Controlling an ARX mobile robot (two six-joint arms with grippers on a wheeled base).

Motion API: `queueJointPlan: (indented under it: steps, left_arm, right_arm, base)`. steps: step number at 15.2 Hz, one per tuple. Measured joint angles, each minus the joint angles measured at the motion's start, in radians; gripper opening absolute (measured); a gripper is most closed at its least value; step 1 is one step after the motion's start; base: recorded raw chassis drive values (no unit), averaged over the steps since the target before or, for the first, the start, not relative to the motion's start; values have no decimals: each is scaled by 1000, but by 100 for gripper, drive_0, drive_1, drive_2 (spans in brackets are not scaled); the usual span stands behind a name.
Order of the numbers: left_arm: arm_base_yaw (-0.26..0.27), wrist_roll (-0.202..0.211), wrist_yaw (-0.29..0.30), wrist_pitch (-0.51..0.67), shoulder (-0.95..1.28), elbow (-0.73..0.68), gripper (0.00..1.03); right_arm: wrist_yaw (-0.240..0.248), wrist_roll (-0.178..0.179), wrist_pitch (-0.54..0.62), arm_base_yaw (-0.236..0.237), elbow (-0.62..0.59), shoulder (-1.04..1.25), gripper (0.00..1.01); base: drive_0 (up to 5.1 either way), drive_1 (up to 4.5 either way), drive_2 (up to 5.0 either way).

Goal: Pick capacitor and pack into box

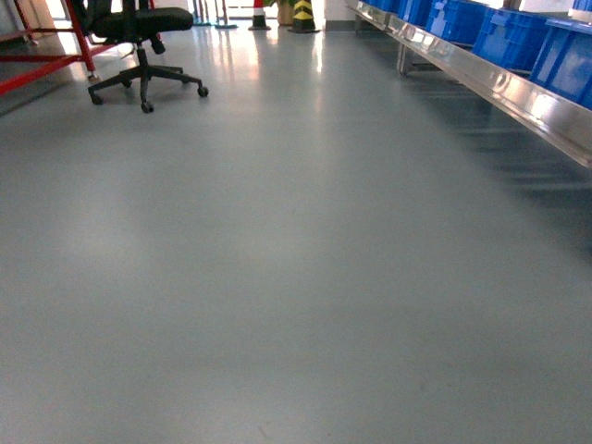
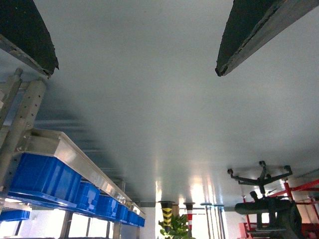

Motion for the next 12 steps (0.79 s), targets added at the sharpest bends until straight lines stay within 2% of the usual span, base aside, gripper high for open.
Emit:
queueJointPlan:
  steps: [12]
  left_arm:
    - [0,0,-1,-2,0,0,44]
  right_arm:
    - [-1,0,-2,0,0,0,98]
  base:
    - [-498,243,243]
